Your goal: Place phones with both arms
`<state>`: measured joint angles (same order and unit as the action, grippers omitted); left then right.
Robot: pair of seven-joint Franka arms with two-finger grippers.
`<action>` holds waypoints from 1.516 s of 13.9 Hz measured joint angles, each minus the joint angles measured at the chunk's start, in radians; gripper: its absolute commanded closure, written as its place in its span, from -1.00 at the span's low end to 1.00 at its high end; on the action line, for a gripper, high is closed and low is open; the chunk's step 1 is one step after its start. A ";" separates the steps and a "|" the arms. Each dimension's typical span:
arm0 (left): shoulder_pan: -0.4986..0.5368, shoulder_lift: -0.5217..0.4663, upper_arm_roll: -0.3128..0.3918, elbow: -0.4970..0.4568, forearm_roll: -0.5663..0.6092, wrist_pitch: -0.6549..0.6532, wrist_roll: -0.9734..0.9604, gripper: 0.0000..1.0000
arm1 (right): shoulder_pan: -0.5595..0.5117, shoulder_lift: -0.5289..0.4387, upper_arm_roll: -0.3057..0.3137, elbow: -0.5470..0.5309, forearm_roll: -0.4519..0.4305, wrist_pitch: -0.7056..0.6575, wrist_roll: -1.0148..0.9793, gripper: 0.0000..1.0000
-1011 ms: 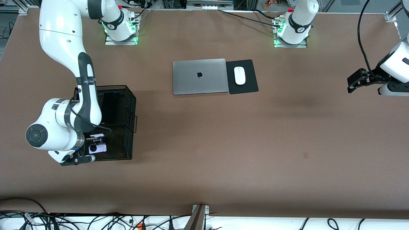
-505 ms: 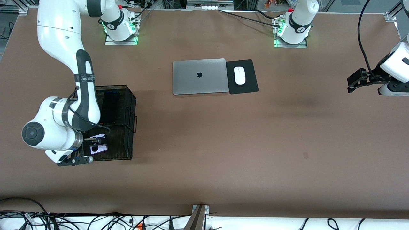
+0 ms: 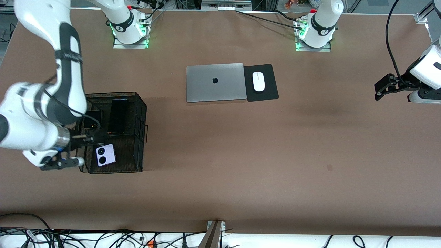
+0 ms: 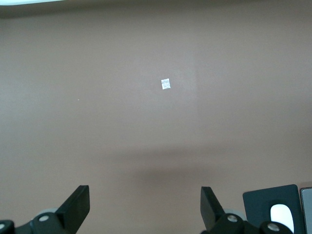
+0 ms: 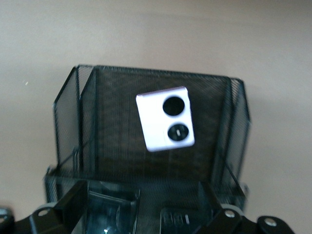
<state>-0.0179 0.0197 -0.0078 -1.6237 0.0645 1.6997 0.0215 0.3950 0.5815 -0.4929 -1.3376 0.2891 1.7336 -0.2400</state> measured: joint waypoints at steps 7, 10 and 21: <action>0.000 0.000 0.000 0.000 0.000 0.000 0.000 -1.00 | -0.139 -0.349 0.203 -0.224 -0.232 -0.075 0.112 -1.00; 0.000 0.000 0.000 0.000 0.000 -0.001 0.000 -1.00 | -0.289 -0.487 0.362 -0.325 -0.275 -0.076 0.146 -1.00; 0.000 0.000 0.000 0.000 0.000 -0.001 0.000 -1.00 | -0.420 -0.577 0.484 -0.288 -0.312 -0.166 0.168 -1.00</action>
<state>-0.0179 0.0198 -0.0078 -1.6236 0.0645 1.6987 0.0215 -0.0251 0.0050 -0.0090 -1.6259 -0.0229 1.5680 -0.0724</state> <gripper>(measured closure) 0.000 0.000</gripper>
